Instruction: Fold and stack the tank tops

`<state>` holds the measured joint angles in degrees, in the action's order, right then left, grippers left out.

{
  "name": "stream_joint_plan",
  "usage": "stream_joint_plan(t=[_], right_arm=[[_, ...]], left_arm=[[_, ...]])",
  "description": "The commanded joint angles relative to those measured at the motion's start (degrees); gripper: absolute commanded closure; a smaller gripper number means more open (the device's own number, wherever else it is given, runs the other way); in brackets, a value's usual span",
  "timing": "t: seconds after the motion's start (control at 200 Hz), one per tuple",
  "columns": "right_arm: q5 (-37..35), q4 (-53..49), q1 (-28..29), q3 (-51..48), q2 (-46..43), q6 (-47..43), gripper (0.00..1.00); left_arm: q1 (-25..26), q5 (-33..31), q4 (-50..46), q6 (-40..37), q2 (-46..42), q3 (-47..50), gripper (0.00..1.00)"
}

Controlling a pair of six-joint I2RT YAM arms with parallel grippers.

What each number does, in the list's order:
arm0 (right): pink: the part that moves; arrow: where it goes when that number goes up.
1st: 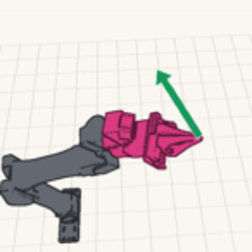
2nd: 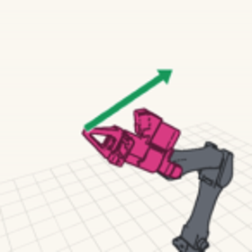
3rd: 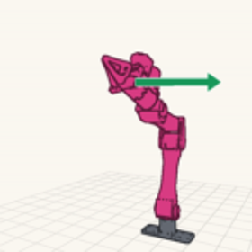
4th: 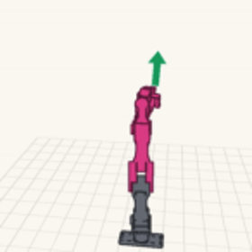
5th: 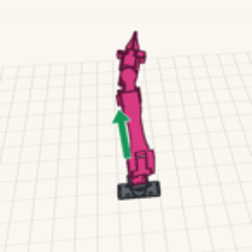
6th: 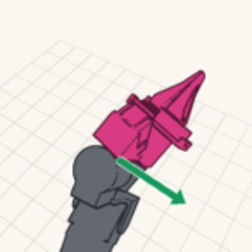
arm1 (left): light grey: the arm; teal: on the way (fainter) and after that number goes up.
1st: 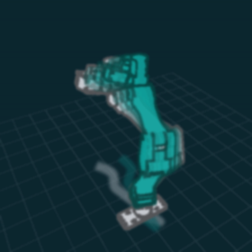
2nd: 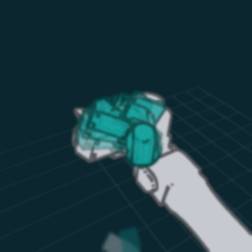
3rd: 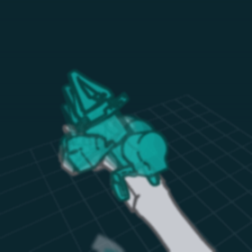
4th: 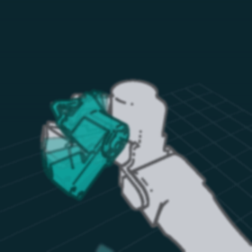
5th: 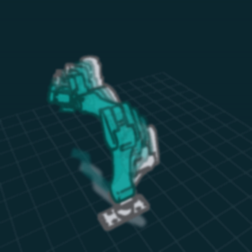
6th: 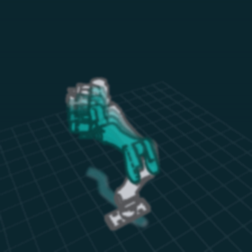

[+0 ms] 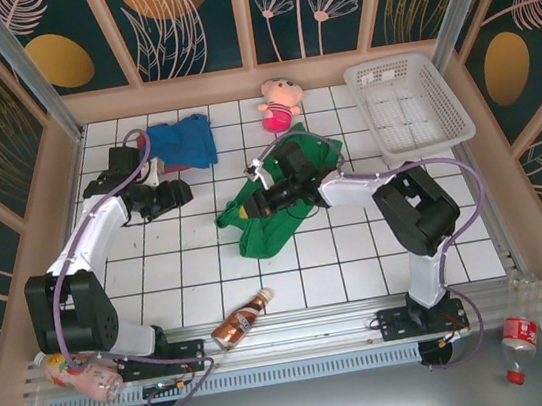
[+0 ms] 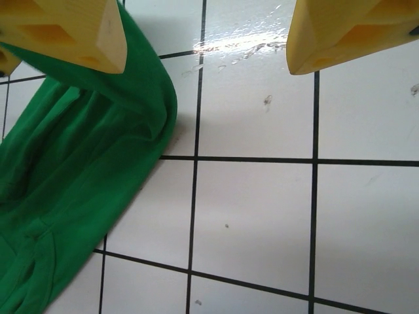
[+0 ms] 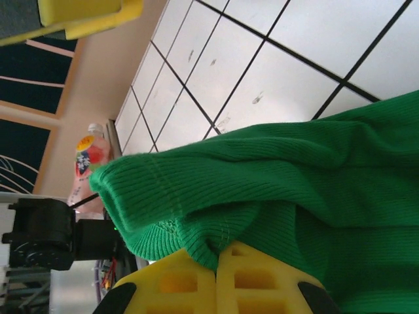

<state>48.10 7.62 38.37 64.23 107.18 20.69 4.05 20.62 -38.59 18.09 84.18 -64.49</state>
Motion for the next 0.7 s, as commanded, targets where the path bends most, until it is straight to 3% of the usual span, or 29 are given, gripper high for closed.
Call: stream_joint_plan(t=[0.0, 0.365, 0.695], right_arm=[[6.15, -0.74, -3.03, 2.12, 2.08, -1.02, 1.00], [9.59, -7.62, -11.74, 8.44, 9.31, -7.10, 0.99], [10.96, -15.54, -16.04, 16.13, 15.37, -13.66, 0.97]], left_arm=[[-0.34, 2.26, -2.00, -0.53, 0.79, -2.02, 0.34], [0.66, 5.70, -0.72, 0.67, 4.49, -2.75, 0.35], [8.50, 7.36, 4.45, 4.38, 10.38, -3.47, 0.36]])
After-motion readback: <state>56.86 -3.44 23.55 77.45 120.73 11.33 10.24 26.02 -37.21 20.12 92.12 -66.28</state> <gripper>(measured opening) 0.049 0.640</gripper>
